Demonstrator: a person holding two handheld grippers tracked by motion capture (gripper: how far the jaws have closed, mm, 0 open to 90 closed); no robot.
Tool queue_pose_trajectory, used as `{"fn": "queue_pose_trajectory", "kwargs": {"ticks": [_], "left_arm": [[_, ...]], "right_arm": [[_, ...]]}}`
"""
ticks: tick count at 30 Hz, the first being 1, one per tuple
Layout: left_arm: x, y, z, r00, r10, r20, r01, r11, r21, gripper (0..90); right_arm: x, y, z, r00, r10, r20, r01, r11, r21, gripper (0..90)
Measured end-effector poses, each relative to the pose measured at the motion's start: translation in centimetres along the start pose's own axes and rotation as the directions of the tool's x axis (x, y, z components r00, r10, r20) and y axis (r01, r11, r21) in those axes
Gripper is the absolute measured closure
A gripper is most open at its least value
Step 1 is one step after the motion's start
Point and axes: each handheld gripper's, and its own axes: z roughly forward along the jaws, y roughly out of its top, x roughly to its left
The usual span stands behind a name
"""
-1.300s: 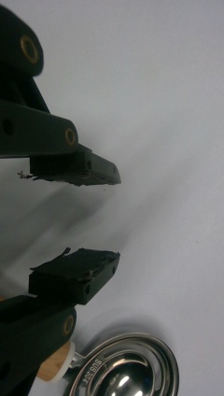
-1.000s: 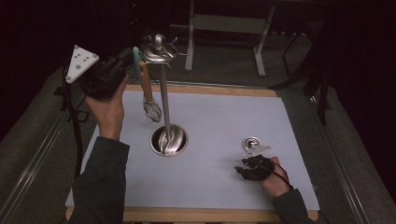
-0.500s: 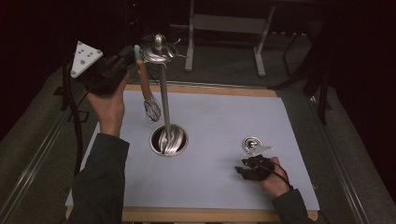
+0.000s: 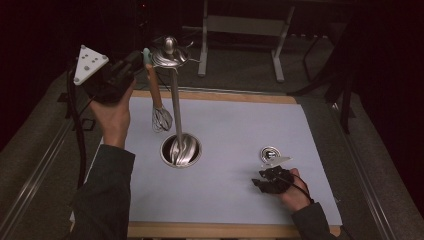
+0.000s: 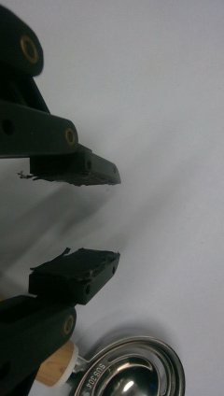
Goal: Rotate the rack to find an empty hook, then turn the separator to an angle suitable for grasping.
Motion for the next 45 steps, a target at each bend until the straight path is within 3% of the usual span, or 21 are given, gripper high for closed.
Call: {"fn": "queue_pose_trajectory", "kwargs": {"ticks": [6, 16, 23, 28, 32, 38, 44, 45], "left_arm": [[0.5, -0.2, -0.8, 1.0, 0.004, 0.006, -0.004, 0.9997, 0.022, 89.1], [1.1, -2.3, -1.8, 0.9985, 0.018, 0.053, -0.023, 0.9953, 0.094, 87.6], [1.1, -4.1, -2.6, 0.9962, -0.015, 0.085, 0.005, 0.993, 0.118, 85.9], [0.8, -6.1, -3.1, 0.9956, -0.016, 0.092, 0.001, 0.9864, 0.165, 85.8], [0.7, -7.0, -3.5, 0.9956, -0.027, 0.09, 0.011, 0.9851, 0.172, 84.9], [0.3, -9.0, -4.2, 0.9964, -0.018, 0.082, 0.001, 0.9783, 0.207, 81.9], [0.8, -12.4, -4.2, 0.9964, -0.053, 0.066, 0.033, 0.9615, 0.273, 80.2], [0.8, -12.4, -4.2, 0.9964, -0.053, 0.066, 0.033, 0.9615, 0.273, 80.1]], "right_arm": [[0.0, 0.0, 0.0, 1.0, 0.002, -0.001, -0.002, 1.0, 0.004, 55.8], [-0.1, 0.1, -0.4, 1.0, 0.004, 0.006, -0.004, 1.0, -0.008, 55.7], [-0.2, 0.0, -0.6, 0.9999, 0.01, 0.012, -0.01, 1.0, -0.012, 55.9], [-0.2, 0.0, -0.7, 0.9999, 0.006, 0.015, -0.006, 1.0, -0.015, 56.0], [-0.4, 0.0, -1.0, 0.9997, 0.014, 0.02, -0.014, 1.0, -0.023, 56.1], [-1.4, -0.3, -2.3, 0.998, 0.045, 0.045, -0.042, 0.998, -0.052, 56.9], [-2.8, -0.9, -3.7, 0.9926, 0.092, 0.08, -0.085, 0.993, -0.087, 58.3], [-3.0, -1.1, -3.9, 0.9912, 0.099, 0.088, -0.091, 0.992, -0.088, 59.1]]}}
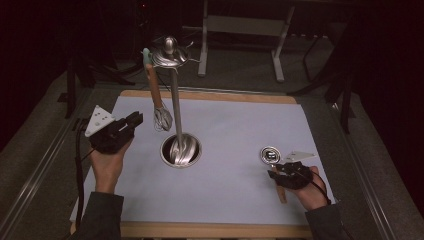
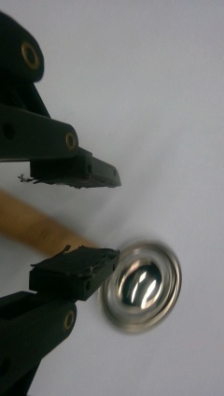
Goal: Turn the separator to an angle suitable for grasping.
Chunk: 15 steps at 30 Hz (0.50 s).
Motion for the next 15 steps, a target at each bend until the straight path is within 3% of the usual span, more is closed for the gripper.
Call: {"fn": "queue_pose_trajectory", "kwargs": {"ticks": [1, 9, 14, 15], "left_arm": [[0.2, -1.2, 0.2, 0.9999, -0.013, 0.001, 0.013, 0.9997, 0.019, 80.0], [-0.3, -5.7, 1.1, 0.9992, -0.031, 0.024, 0.028, 0.9948, 0.098, 78.2], [-0.9, -8.7, 1.6, 0.9986, -0.046, 0.024, 0.042, 0.9883, 0.146, 77.2], [-0.9, -8.7, 1.6, 0.9986, -0.046, 0.024, 0.042, 0.9883, 0.146, 76.4]], "right_arm": [[-0.3, -0.1, -0.2, 0.9999, 0.0, 0.011, 0.0, 1.0, 0.002, 61.7], [-2.3, -1.6, -1.1, 0.9968, 0.017, 0.078, -0.021, 0.998, 0.053, 85.5], [-2.6, -2.7, -0.9, 0.9981, 0.003, 0.062, -0.009, 0.995, 0.097, 90.0], [-2.6, -2.7, -0.9, 0.9981, 0.003, 0.062, -0.009, 0.995, 0.097, 90.0]]}}
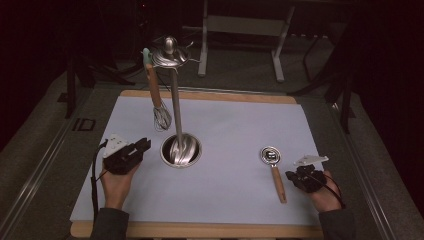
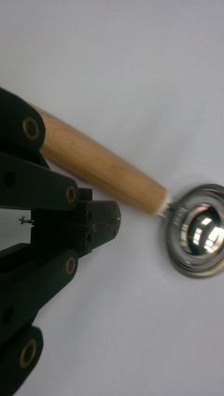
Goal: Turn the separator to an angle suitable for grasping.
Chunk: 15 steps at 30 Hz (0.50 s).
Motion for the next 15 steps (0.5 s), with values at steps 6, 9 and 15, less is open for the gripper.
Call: {"fn": "queue_pose_trajectory", "kwargs": {"ticks": [6, 9, 15], "left_arm": [[-0.3, -2.9, 1.0, 0.9999, -0.011, -0.006, 0.012, 0.9987, 0.05, 72.1], [-0.3, -4.1, 1.3, 0.9998, -0.014, -0.012, 0.015, 0.9974, 0.071, 69.4], [0.4, -5.4, 1.8, 0.9982, -0.034, -0.05, 0.039, 0.9938, 0.104, 66.6]], "right_arm": [[0.6, -0.8, 0.8, 0.9995, -0.016, -0.029, 0.017, 0.999, 0.044, 90.0], [0.8, -1.2, 1.1, 0.9992, -0.016, -0.037, 0.019, 0.998, 0.062, 90.0], [1.0, -1.4, 1.0, 0.9985, -0.029, -0.046, 0.032, 0.997, 0.07, 89.9]]}}
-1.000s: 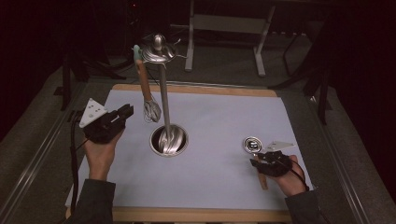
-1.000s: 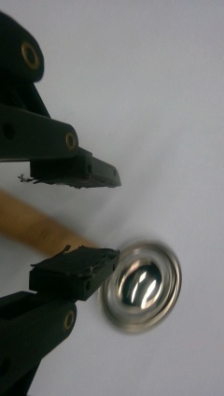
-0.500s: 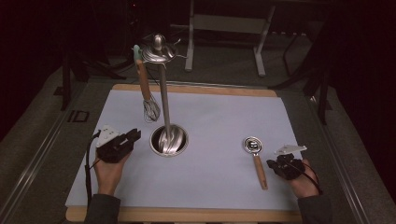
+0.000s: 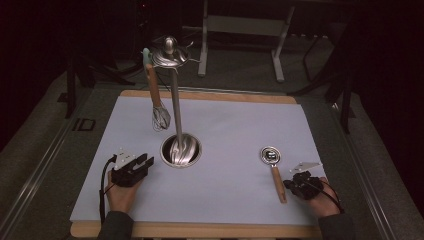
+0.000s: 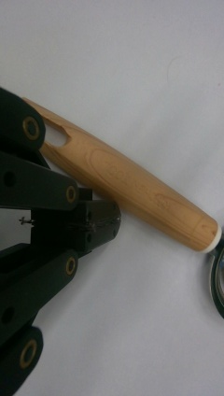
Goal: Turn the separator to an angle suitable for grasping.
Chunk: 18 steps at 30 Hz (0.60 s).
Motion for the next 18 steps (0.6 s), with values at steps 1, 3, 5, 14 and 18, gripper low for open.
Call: {"fn": "queue_pose_trajectory", "kwargs": {"ticks": [1, 3, 5, 14, 18], "left_arm": [[0.1, -0.1, 0.1, 1.0, -0.006, -0.003, 0.006, 1.0, 0.005, 66.4], [0.4, -0.4, 0.4, 0.9997, -0.008, -0.023, 0.009, 0.9997, 0.024, 64.7], [0.6, -0.4, 0.3, 0.9994, -0.027, -0.023, 0.027, 0.9995, 0.016, 63.4], [0.4, -0.4, 0.4, 0.9996, -0.004, -0.028, 0.005, 0.9995, 0.03, 62.3], [0.3, -0.4, 0.5, 0.9995, 0.0, -0.031, 0.001, 0.9991, 0.041, 61.5]], "right_arm": [[0.0, 0.0, 0.0, 1.0, -0.004, -0.003, 0.004, 1.0, 0.002, 89.9], [0.2, 0.0, -0.1, 0.9999, -0.007, -0.009, 0.007, 1.0, 0.005, 89.8], [0.4, 0.0, -0.1, 0.9998, -0.015, -0.011, 0.015, 1.0, 0.006, 89.8], [1.2, 0.2, -0.1, 0.9983, -0.051, -0.028, 0.051, 0.999, 0.016, 89.5], [1.6, 0.4, 0.1, 0.9973, -0.065, -0.035, 0.066, 0.998, 0.015, 88.9]]}}
